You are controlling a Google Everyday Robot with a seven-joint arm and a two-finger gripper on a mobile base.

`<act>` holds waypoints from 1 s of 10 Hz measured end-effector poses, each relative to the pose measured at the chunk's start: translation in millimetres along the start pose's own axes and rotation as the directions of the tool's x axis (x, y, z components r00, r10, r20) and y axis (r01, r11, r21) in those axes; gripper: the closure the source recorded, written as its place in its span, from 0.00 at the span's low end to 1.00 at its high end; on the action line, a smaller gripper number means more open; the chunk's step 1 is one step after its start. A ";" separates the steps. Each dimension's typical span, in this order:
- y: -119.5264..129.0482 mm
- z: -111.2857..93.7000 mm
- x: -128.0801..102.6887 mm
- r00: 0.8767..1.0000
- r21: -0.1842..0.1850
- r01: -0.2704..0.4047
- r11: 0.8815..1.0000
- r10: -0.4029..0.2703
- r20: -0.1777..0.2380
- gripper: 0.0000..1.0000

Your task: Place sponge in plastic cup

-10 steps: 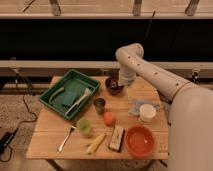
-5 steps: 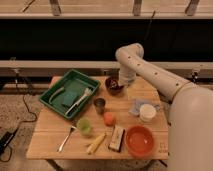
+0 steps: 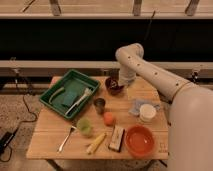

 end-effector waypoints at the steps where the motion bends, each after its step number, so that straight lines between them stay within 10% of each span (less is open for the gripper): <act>1: 0.0 0.0 0.0 1.000 0.000 0.000 1.000 0.000 0.000 0.27; 10: -17.6 -14.9 -22.4 0.995 0.060 0.089 0.994 -0.091 0.027 0.27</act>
